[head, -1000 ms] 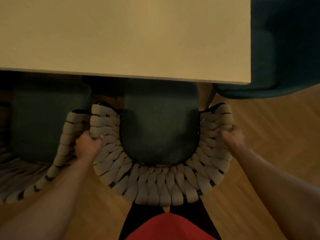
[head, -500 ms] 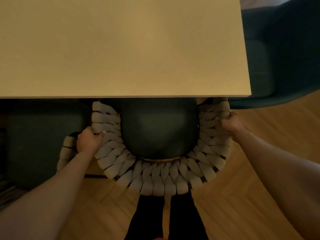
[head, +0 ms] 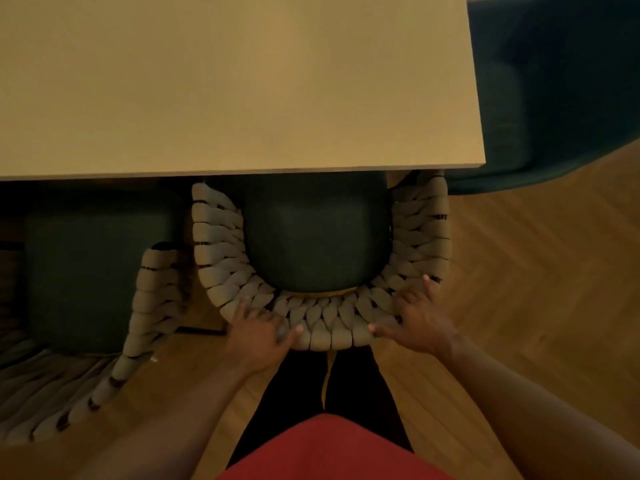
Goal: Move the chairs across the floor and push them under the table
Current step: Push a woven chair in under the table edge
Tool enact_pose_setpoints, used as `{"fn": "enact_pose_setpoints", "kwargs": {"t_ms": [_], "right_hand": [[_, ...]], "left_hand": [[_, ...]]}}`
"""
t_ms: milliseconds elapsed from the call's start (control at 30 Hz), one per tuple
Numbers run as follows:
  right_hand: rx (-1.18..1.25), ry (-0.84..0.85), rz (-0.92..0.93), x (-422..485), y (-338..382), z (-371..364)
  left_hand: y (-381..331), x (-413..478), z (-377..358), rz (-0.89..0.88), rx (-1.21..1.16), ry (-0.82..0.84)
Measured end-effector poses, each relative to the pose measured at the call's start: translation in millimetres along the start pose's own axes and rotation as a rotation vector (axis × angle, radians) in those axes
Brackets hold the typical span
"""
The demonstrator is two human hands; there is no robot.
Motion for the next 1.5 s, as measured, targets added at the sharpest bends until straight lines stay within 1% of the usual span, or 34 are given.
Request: {"fn": "enact_pose_setpoints", "kwargs": {"t_ms": [100,167,233,333,433,567,700,800,900,967,1067,1133,1367,1500], "right_hand": [[-0.152,0.156,0.090,4,14,-11],[-0.232,0.161,0.105,15,20,-16],[-0.248,0.137,0.090,23,25,-18],[-0.288,0.079,0.100,29,26,-25],[-0.317,0.028,0.119,29,23,-30],[-0.324,-0.015,0.140,28,23,-34],[-0.347,-0.093,0.154,32,19,-39],[-0.375,-0.120,0.147,37,17,-39],[-0.374,-0.153,0.143,35,20,-40],[-0.349,-0.151,0.131,31,23,-38],[-0.339,-0.072,0.072,21,28,-29],[-0.364,-0.050,0.057,12,34,-28],[-0.356,-0.005,0.035,-30,47,-85],[-0.368,-0.012,0.032,-36,47,-103]], "left_hand": [[-22,14,-17,-0.113,0.075,0.171],[-24,28,-25,-0.138,0.080,0.240],[-21,38,-33,-0.153,0.100,0.238],[-19,43,-47,-0.199,0.150,0.158],[-23,41,-43,-0.202,0.177,0.103],[-27,39,-38,-0.185,0.180,0.147],[-29,38,-36,-0.137,0.212,0.151],[-26,41,-37,-0.162,0.249,0.127],[-24,40,-39,-0.146,0.297,0.143],[-24,37,-39,-0.109,0.294,0.152],[-32,24,-31,-0.063,0.260,0.153],[-35,14,-32,-0.027,0.231,0.153],[-44,-32,-82,-0.024,0.273,0.174],[-51,-47,-90,-0.039,0.286,0.181]]}}
Point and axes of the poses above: each hand's wrist, its own x-axis towards the middle knuckle, its own z-axis out of the back of the hand, y = z × x, the point moved 6 cm from there along x, towards the middle knuckle, and after that the axes turned 1 degree about -x, right-handed, at the moved point
